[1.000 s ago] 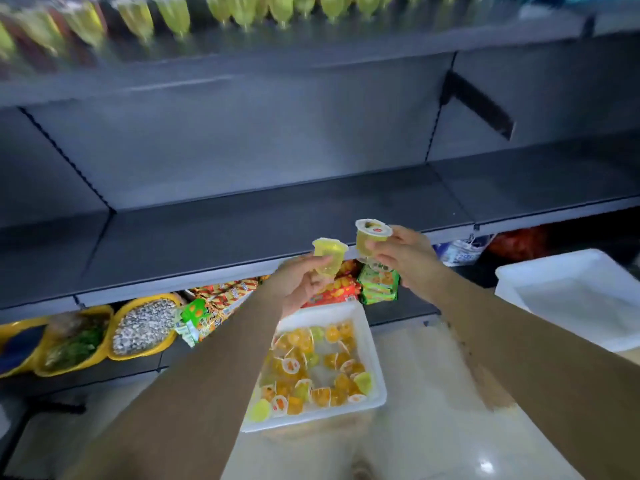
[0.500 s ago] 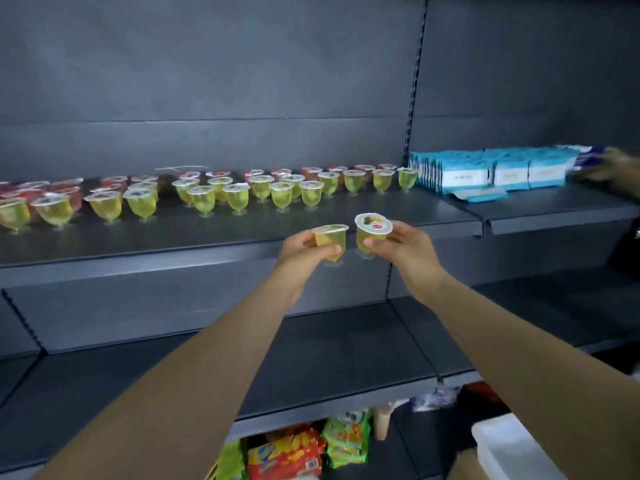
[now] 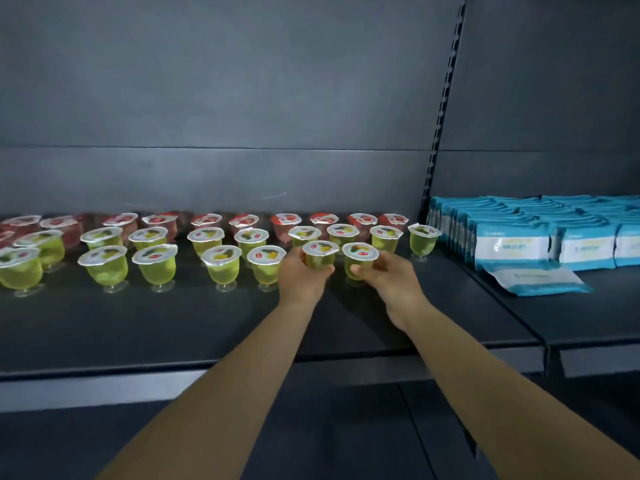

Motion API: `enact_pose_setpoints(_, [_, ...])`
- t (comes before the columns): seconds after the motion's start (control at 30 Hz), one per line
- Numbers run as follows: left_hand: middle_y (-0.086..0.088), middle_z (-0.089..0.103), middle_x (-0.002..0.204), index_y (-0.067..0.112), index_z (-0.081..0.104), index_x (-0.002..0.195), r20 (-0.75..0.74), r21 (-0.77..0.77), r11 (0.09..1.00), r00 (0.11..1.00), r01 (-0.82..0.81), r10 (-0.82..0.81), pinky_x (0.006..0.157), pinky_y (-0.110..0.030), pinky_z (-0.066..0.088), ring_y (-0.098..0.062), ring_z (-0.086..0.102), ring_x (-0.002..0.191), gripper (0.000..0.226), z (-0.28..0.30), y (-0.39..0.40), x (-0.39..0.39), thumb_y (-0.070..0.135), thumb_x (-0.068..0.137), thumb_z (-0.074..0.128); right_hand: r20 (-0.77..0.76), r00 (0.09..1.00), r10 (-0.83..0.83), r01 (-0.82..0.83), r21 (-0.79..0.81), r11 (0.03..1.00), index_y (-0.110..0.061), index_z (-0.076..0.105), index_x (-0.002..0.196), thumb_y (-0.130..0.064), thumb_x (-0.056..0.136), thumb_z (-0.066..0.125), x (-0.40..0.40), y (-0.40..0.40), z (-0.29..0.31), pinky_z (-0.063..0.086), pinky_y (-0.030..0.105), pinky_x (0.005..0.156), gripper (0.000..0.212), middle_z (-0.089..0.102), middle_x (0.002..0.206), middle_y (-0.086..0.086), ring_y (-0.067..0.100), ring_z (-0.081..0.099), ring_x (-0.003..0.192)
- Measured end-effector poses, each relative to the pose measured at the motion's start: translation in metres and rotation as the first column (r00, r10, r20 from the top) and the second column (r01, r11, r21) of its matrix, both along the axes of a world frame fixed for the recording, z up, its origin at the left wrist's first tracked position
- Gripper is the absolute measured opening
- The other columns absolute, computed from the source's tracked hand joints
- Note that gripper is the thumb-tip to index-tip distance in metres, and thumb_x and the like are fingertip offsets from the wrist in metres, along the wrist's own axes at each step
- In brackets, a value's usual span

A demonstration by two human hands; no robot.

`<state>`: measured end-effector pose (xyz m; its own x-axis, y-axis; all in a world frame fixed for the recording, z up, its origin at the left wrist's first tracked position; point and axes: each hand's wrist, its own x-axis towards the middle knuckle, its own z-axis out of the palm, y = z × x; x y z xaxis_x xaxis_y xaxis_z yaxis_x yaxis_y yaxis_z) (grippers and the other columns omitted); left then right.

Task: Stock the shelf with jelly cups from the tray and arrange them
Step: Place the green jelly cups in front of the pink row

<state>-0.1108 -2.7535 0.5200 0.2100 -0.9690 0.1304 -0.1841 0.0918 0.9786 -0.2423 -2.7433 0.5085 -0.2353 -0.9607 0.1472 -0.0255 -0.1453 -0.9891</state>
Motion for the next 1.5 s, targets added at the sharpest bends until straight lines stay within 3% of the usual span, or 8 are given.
enact_pose_setpoints(0.37, [-0.005, 0.061, 0.122, 0.012, 0.055, 0.123, 0.052, 0.011, 1.000, 0.999, -0.012, 0.012, 0.092, -0.032, 0.045, -0.024, 0.056, 0.114, 0.045, 0.002, 0.005, -0.002, 0.007, 0.081, 0.070, -0.094, 0.995, -0.010, 0.009, -0.005, 1.000, -0.014, 0.065, 0.110, -0.001, 0.083, 0.068, 0.003, -0.001, 0.002, 0.046, 0.015, 0.071, 0.031, 0.066, 0.093, -0.009, 0.006, 0.062, 0.089])
enact_pose_setpoints(0.5, [-0.004, 0.060, 0.122, 0.012, 0.054, 0.123, 0.046, 0.032, 0.999, 0.999, -0.008, 0.007, 0.086, -0.027, 0.042, -0.023, 0.054, 0.115, 0.043, 0.004, 0.007, -0.001, 0.007, 0.082, 0.068, -0.130, 0.990, -0.051, 0.053, 0.015, 0.998, -0.014, 0.063, 0.113, -0.001, 0.083, 0.068, 0.004, 0.000, 0.001, 0.046, 0.023, 0.083, 0.033, 0.066, 0.099, -0.007, 0.011, 0.061, 0.097])
enact_pose_setpoints(0.67, [-0.004, 0.063, 0.115, 0.012, 0.059, 0.113, 0.083, 0.028, 0.999, 0.996, 0.020, -0.022, 0.090, -0.029, 0.046, -0.021, 0.057, 0.109, 0.033, 0.002, 0.011, 0.003, 0.004, 0.081, 0.068, -0.169, 0.983, -0.070, 0.070, -0.004, 0.998, -0.013, 0.066, 0.110, 0.004, 0.083, 0.066, 0.005, 0.008, 0.004, 0.045, 0.013, 0.069, 0.032, 0.067, 0.096, -0.005, 0.007, 0.063, 0.088])
enact_pose_setpoints(0.83, [-0.009, 0.059, 0.125, 0.006, 0.058, 0.120, 0.225, 0.032, 0.991, 0.965, 0.132, -0.136, 0.101, -0.033, 0.042, -0.024, 0.053, 0.119, 0.039, 0.002, 0.042, 0.023, 0.007, 0.083, 0.068, -0.284, 0.954, -0.092, 0.110, 0.048, 0.993, -0.007, 0.058, 0.127, -0.005, 0.083, 0.070, 0.006, 0.042, 0.010, 0.043, 0.025, 0.095, 0.046, 0.061, 0.122, 0.002, 0.017, 0.055, 0.119])
enact_pose_setpoints(0.93, [-0.008, 0.051, 0.137, 0.006, 0.047, 0.135, 0.500, 0.018, 0.964, 0.833, 0.264, -0.237, 0.103, -0.033, 0.038, -0.024, 0.047, 0.126, 0.054, 0.012, 0.070, 0.052, 0.016, 0.086, 0.067, -0.589, 0.807, -0.041, 0.118, 0.093, 0.989, -0.008, 0.049, 0.136, -0.023, 0.081, 0.075, 0.011, 0.083, 0.020, 0.037, 0.030, 0.103, 0.063, 0.051, 0.139, 0.005, 0.019, 0.048, 0.127])
enact_pose_setpoints(1.03, [-0.007, 0.042, 0.145, 0.011, 0.039, 0.141, 0.769, 0.065, 0.924, 0.572, 0.376, -0.287, 0.106, -0.034, 0.036, -0.023, 0.041, 0.131, 0.062, 0.030, 0.106, 0.095, 0.027, 0.087, 0.065, -0.811, 0.584, 0.040, 0.039, 0.077, 0.996, -0.012, 0.045, 0.138, -0.029, 0.080, 0.075, 0.032, 0.135, 0.036, 0.034, 0.027, 0.101, 0.067, 0.045, 0.143, 0.004, 0.020, 0.042, 0.131])
enact_pose_setpoints(1.23, [-0.010, 0.039, 0.142, 0.012, 0.039, 0.141, 0.978, 0.158, 0.891, 0.056, 0.425, -0.200, 0.103, -0.040, 0.039, -0.028, 0.038, 0.130, 0.071, 0.052, 0.194, 0.191, 0.043, 0.083, 0.066, -0.960, 0.272, 0.064, 0.033, 0.076, 0.997, -0.018, 0.031, 0.148, -0.043, 0.074, 0.077, 0.108, 0.237, 0.056, 0.026, 0.040, 0.113, 0.090, 0.029, 0.153, 0.009, 0.027, 0.022, 0.141])
enact_pose_setpoints(1.5, [-0.011, 0.038, 0.144, 0.012, 0.038, 0.140, 0.974, 0.226, 0.873, -0.089, 0.432, -0.209, 0.104, -0.041, 0.038, -0.030, 0.038, 0.131, 0.068, 0.009, 0.297, 0.320, 0.039, 0.084, 0.065, -0.977, 0.176, 0.120, 0.053, 0.131, 0.990, -0.018, 0.027, 0.148, -0.046, 0.077, 0.073, 0.226, 0.330, 0.021, 0.027, 0.043, 0.112, 0.090, 0.027, 0.153, 0.008, 0.028, 0.022, 0.140])
